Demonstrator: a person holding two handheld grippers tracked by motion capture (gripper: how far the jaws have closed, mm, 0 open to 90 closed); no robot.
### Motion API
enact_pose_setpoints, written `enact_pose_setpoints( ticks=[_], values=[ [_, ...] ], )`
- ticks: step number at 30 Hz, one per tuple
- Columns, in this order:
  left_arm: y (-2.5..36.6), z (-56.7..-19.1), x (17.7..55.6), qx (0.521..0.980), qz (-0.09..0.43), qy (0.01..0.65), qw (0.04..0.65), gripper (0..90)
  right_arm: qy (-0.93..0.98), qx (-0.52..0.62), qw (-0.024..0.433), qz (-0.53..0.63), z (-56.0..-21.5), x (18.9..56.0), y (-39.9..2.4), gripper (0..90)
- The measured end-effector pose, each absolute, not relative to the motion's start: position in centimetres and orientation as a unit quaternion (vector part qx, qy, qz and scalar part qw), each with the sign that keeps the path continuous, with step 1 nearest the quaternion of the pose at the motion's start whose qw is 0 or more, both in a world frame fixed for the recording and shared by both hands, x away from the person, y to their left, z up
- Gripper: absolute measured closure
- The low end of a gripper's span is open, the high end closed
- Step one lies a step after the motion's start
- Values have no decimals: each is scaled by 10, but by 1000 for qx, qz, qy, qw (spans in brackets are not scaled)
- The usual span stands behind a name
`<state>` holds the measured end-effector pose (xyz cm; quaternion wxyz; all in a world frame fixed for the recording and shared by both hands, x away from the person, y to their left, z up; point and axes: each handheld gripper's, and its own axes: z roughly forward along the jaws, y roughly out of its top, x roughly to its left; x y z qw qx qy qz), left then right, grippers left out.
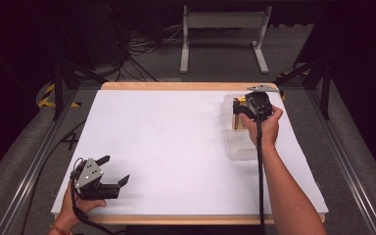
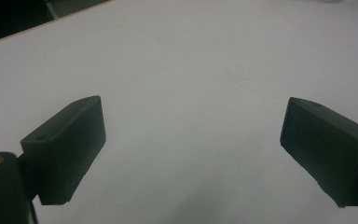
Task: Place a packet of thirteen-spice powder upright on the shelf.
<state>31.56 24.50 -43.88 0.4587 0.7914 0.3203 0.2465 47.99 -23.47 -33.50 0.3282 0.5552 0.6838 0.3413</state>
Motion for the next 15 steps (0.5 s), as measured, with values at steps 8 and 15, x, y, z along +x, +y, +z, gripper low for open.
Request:
enact_pose_setpoints(
  ticks=[8, 15],
  values=[
    [246, -439, 315, 791, 247, 321, 459, 73, 697, 558, 316, 320, -335, 475, -238, 315],
    [246, -438, 315, 790, 247, 321, 461, 74, 706, 554, 311, 313, -336, 471, -241, 317]
  ],
)
